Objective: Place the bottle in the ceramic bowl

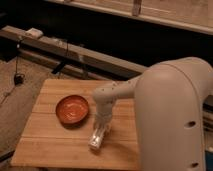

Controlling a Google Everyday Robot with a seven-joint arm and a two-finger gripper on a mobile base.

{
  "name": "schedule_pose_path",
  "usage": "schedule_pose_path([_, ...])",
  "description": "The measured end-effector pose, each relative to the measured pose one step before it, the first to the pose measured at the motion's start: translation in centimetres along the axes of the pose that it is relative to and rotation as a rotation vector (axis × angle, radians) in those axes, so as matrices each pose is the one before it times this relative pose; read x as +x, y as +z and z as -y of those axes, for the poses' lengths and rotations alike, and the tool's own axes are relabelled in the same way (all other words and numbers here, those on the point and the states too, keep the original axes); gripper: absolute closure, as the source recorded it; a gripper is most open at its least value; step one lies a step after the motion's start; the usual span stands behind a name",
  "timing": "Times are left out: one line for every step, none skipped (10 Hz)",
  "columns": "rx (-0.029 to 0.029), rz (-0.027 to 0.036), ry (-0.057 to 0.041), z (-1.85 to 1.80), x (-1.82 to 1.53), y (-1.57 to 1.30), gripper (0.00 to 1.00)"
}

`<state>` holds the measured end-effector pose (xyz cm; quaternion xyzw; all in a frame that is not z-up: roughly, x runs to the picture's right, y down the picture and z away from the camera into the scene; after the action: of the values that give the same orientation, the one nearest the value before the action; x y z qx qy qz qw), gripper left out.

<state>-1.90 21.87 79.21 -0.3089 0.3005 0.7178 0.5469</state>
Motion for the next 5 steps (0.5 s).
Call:
schedule_pose_path([-0.00324,0.01750,-0.00847,-0.109,-0.198,-1.848,1.00])
schedule_pose_path([-0.00161,0.02336,-0.01370,-0.100,-0.678,-2.254,1.00])
schedule_pose_path([0.00376,0.01508,-0.01517,-0.094,-0.761,-1.203,1.00])
schedule_pose_path([0.00328,0.01269,-0.03597,-1.096,-1.096,-1.112,1.00])
schedule_pose_path([0.00420,0.00346,-0.03322,-1.259,-0.788,-0.318,1.00])
